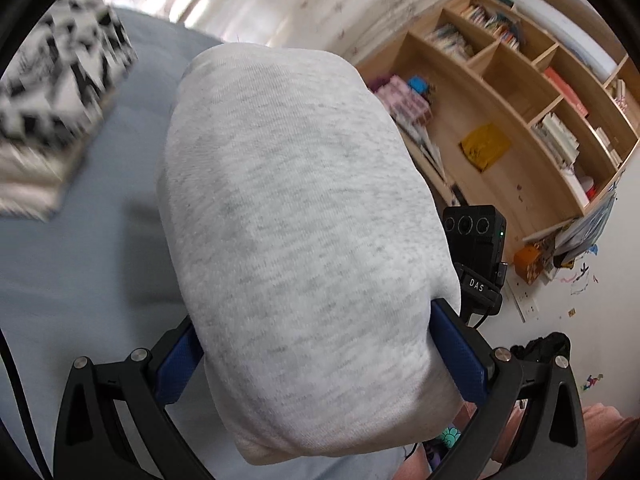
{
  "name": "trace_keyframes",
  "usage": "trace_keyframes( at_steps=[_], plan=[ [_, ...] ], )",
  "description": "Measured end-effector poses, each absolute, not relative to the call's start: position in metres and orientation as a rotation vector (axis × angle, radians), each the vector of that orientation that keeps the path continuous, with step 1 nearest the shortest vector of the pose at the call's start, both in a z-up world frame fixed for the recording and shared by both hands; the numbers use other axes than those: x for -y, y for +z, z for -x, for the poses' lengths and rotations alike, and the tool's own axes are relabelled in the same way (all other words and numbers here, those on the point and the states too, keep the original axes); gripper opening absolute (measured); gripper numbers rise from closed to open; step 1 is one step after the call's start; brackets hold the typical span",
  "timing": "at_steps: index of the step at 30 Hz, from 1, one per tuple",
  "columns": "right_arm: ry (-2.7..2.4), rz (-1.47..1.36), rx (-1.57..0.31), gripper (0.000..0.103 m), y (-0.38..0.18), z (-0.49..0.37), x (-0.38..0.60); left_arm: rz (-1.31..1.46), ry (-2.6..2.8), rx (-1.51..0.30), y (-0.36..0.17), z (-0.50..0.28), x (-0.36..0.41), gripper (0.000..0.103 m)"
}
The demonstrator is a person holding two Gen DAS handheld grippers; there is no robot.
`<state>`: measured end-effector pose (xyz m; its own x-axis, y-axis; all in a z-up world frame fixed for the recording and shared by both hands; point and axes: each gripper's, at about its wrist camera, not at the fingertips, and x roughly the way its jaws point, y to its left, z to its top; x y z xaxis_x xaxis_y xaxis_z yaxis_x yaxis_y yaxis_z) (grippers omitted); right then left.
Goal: Fold large clothes
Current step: 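Carry the hoodie bundle onto the printed clothes stack with both grippers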
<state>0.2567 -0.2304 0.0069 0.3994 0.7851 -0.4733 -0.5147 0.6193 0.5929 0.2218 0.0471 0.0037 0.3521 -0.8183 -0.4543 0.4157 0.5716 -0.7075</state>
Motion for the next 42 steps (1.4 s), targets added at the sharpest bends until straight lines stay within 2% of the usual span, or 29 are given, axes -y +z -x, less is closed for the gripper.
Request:
trace_keyframes(
  at_steps=[10, 15, 21, 27, 29, 36, 42],
  plan=[
    [0.93, -0.403, -0.669, 0.041, 0.084, -0.343, 0.09, 0.416, -0.752, -0.714, 0.119, -0.293, -0.2, 0.103],
    [0.936, -0.44, -0.634, 0.041, 0.093, -0.403, 0.024, 0.356, -0.721, -0.689, 0.142, -0.368, -0.263, 0.103],
    [0.92, -0.493, -0.677, 0.041, 0.051, -0.479, -0.046, 0.372, -0.657, -0.697, 0.115, -0.448, -0.336, 0.103],
    [0.832, -0.512, -0.864, 0.041, -0.041, -0.522, -0.082, 0.396, -0.514, -0.83, 0.016, -0.502, -0.382, 0.103],
    [0.838, -0.553, -0.896, 0.043, -0.067, -0.527, -0.076, 0.476, -0.551, -0.818, -0.01, -0.502, -0.396, 0.103],
    [0.801, -0.5, -0.946, 0.064, -0.057, -0.524, -0.068, 0.466, -0.524, -0.771, -0.01, -0.49, -0.396, 0.103],
    [0.725, -0.37, -0.903, 0.065, -0.033, -0.512, -0.049, 0.401, -0.406, -0.783, 0.009, -0.476, -0.386, 0.103]
  ],
)
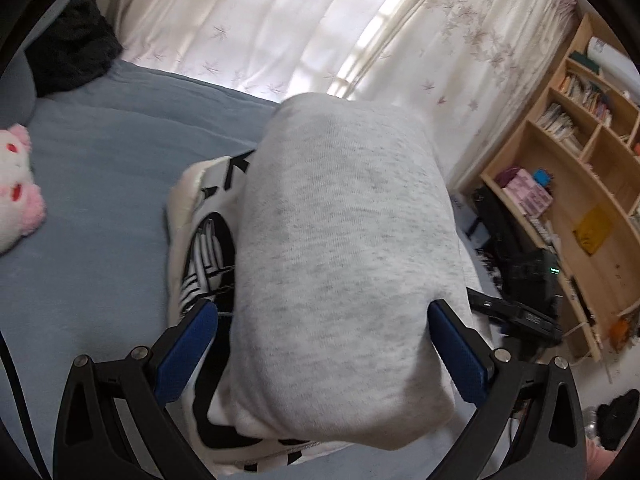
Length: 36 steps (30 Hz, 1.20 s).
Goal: Fold large clothes
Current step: 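Carry the hoodie bundle onto the printed clothes stack with both grippers, then open both grippers and release the hoodie on the stack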
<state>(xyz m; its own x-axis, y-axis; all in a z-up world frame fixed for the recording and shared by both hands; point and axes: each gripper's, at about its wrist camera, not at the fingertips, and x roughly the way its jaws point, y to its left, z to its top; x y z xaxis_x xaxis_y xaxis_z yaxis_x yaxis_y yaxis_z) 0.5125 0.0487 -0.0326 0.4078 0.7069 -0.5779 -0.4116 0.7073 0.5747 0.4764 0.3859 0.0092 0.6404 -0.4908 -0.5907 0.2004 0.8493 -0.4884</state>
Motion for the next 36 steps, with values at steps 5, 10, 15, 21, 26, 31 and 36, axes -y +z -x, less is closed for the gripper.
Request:
trace_keyframes(
  at_steps=[5, 10, 15, 21, 26, 31, 36],
  plan=[
    [0.608, -0.218, -0.812, 0.064, 0.007, -0.49, -0.042, 0.318, -0.263, -0.782, 0.032, -0.463, -0.376, 0.103],
    [0.677, -0.233, -0.746, 0.031, 0.045, -0.469, -0.053, 0.304, -0.257, -0.706, 0.068, -0.447, -0.357, 0.093],
    [0.69, -0.214, -0.795, 0.017, 0.038, -0.467, -0.084, 0.236, -0.235, -0.753, 0.077, -0.455, -0.32, 0.036],
    [0.564, -0.209, -0.947, 0.0, -0.006, -0.492, -0.095, 0.154, -0.165, -0.805, 0.063, -0.467, -0.294, 0.035],
    [0.54, -0.175, -0.955, 0.0, -0.018, -0.498, -0.086, 0.121, -0.162, -0.831, 0.054, -0.471, -0.288, 0.034],
    [0.539, -0.224, -0.978, 0.0, -0.023, -0.503, -0.075, 0.112, -0.157, -0.827, 0.05, -0.472, -0.283, 0.034],
    [0.532, -0.201, -0.997, 0.0, -0.014, -0.493, -0.075, 0.079, -0.115, -0.822, 0.056, -0.465, -0.276, 0.042]
  ],
)
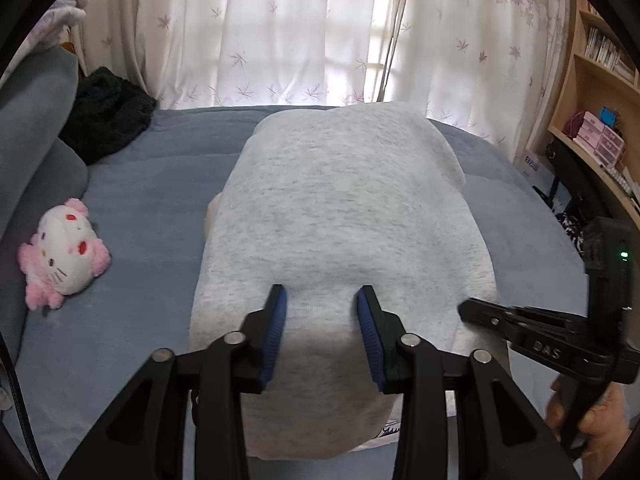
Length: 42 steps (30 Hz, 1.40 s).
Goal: Fold large clothes
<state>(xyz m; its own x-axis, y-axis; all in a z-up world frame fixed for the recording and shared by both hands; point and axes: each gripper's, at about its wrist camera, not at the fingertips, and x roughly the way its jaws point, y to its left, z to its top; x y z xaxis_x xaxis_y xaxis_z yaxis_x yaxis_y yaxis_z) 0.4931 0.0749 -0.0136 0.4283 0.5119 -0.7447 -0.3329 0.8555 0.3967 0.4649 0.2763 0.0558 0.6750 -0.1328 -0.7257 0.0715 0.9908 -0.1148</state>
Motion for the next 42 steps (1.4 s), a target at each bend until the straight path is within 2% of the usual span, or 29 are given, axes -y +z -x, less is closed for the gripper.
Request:
trace_keyframes(
  at_steps=[1, 3, 4, 13, 15, 16, 21, 24, 27, 33, 36, 42],
  plan=[
    [0.538, -0.197, -1.004, 0.003, -0.01, -0.489, -0.073, 0.079, -0.104, -0.824, 0.057, -0.462, -0.275, 0.047],
    [0.532, -0.184, -1.014, 0.003, -0.002, -0.48, -0.07, 0.081, -0.09, -0.83, 0.061, -0.455, -0.271, 0.071],
    [0.53, -0.179, -1.02, 0.004, 0.005, -0.474, -0.067, 0.078, -0.088, -0.832, 0.063, -0.451, -0.269, 0.074],
    [0.518, -0.166, -1.005, 0.025, 0.056, -0.42, -0.036, 0.064, -0.113, -0.834, 0.092, -0.387, -0.239, 0.074],
    [0.508, -0.16, -1.004, 0.034, 0.068, -0.405, -0.028, 0.066, -0.116, -0.831, 0.101, -0.369, -0.233, 0.076],
    [0.501, -0.153, -1.003, 0.036, 0.075, -0.395, -0.022, 0.063, -0.115, -0.828, 0.106, -0.358, -0.229, 0.077],
    [0.468, -0.142, -0.997, 0.042, 0.102, -0.356, 0.001, 0.07, -0.114, -0.808, 0.13, -0.311, -0.211, 0.084],
    [0.452, -0.139, -0.994, 0.055, 0.114, -0.334, 0.015, 0.059, -0.109, -0.796, 0.142, -0.284, -0.199, 0.093],
    [0.429, -0.128, -0.996, 0.061, 0.123, -0.311, 0.028, 0.046, -0.098, -0.78, 0.152, -0.256, -0.185, 0.098],
    [0.417, -0.087, -0.997, 0.07, 0.128, -0.256, 0.052, 0.054, -0.077, -0.774, 0.158, -0.202, -0.16, 0.099],
    [0.422, -0.091, -0.993, 0.07, 0.123, -0.231, 0.065, 0.054, -0.072, -0.755, 0.151, -0.172, -0.146, 0.102],
    [0.392, -0.098, -0.969, 0.072, 0.097, -0.174, 0.099, 0.068, -0.031, -0.734, 0.118, -0.11, -0.123, 0.102]
  ],
)
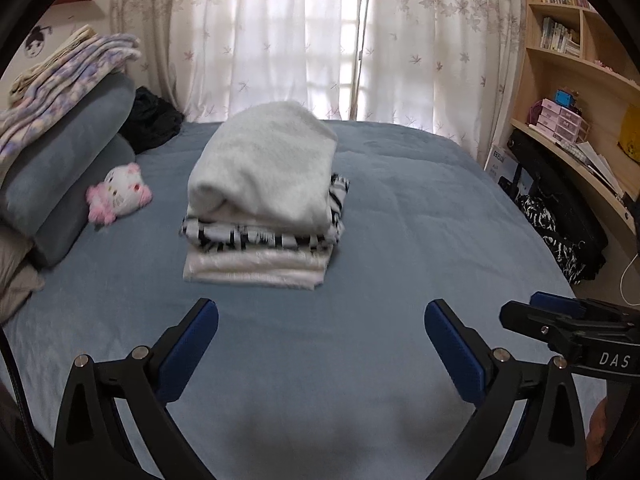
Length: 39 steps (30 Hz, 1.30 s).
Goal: Fold large clothes
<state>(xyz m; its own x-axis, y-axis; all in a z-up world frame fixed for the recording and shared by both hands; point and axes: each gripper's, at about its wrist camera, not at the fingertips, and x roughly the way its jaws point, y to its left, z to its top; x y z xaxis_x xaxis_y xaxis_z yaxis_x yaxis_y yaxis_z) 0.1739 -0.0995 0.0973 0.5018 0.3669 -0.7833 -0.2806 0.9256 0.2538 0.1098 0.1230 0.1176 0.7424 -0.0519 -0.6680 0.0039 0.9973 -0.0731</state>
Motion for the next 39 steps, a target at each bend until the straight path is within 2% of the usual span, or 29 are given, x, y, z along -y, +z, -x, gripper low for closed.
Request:
trace_keyframes(
  at_steps=[6, 12, 39],
  plan=[
    [0.339, -0.059, -0.95, 0.075, 0.069, -0.128, 0.12, 0.05, 0.015, -0.763, 0.078, -0.062, -0.095, 0.102],
    [0.282, -0.046, -0.9, 0.075, 0.056, -0.094, 0.136, 0.067, 0.015, -0.745, 0.062, -0.031, -0.077, 0.102],
    [0.246, -0.068, -0.851, 0.076, 0.051, -0.053, 0.151, 0.048, 0.052, -0.761, 0.06, 0.0, -0.066, 0.102]
  ],
)
